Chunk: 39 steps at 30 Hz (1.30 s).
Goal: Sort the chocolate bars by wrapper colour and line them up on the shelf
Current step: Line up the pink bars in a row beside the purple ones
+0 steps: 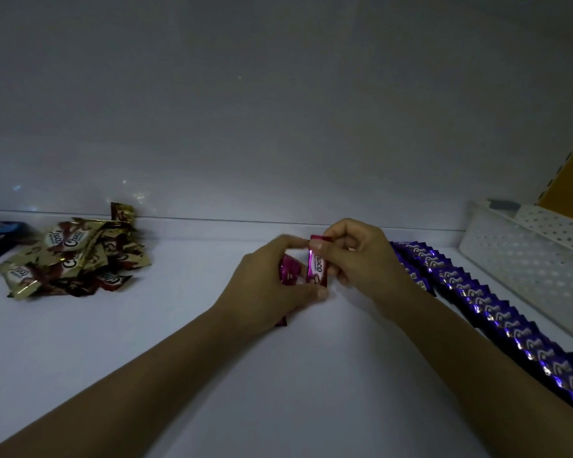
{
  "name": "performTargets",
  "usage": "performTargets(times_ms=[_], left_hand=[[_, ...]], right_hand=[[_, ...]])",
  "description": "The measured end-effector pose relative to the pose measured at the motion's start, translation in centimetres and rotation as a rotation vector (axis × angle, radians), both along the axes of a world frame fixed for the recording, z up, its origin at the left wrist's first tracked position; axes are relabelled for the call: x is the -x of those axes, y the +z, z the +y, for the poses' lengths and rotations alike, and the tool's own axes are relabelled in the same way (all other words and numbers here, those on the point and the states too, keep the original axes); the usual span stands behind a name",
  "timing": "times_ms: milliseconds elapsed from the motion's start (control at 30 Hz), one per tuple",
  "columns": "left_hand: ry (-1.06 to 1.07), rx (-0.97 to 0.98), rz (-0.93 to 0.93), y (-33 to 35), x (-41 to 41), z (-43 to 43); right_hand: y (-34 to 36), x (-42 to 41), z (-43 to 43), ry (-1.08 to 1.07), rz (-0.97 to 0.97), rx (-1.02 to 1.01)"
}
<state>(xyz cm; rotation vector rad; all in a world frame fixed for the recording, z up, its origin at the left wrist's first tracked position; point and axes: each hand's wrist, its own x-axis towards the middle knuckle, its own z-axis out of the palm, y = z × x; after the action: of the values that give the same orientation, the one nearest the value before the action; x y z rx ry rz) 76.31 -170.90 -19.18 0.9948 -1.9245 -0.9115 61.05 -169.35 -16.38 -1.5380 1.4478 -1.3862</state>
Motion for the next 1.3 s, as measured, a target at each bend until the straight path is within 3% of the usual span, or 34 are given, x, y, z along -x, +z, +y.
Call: performTargets(times_ms=[200, 333, 433, 567, 600, 733, 867, 1067, 1300], left_hand=[[0.004, -0.019, 0.089, 0.0, 0.1, 0.2], [0.102, -0.050, 0.171, 0.0, -0.1, 0.0], [0.173, 0.064, 0.062, -0.1, 0.0, 0.0], [0.197, 0.084, -0.079, -0.4, 0.1, 0.1], [0.196, 0.073, -0.089, -0.4, 0.1, 0.2], [0.145, 0.049, -0.052, -0.3, 0.2, 0.2], [0.145, 0.068, 0.026, 0.1, 0.3, 0.5], [0.098, 0.015, 0.018, 0.2, 0.1, 0.8], [0.146, 0.037, 0.000, 0.2, 0.0, 1.1]], right_hand=[[0.8, 0.9, 0.4, 0.091, -0.063, -0.063], [0.6, 0.2, 0.3, 0.138, 0.007, -0.110], [0.8, 1.1, -0.1, 0.092, -0.007, -0.035], [0.7, 3.9, -0.4, -0.026, 0.676, 0.029], [0.7, 4.3, -0.2, 0.013, 0.746, -0.026], [0.8, 5.2, -0.3, 0.061, 0.799, -0.134], [0.5, 5.6, -0.6, -0.081, 0.967, -0.057], [-0.3, 5.4, -0.9, -0.128, 1.101, 0.074], [-0.9, 5.2, -1.1, -0.139, 1.118, 0.116]])
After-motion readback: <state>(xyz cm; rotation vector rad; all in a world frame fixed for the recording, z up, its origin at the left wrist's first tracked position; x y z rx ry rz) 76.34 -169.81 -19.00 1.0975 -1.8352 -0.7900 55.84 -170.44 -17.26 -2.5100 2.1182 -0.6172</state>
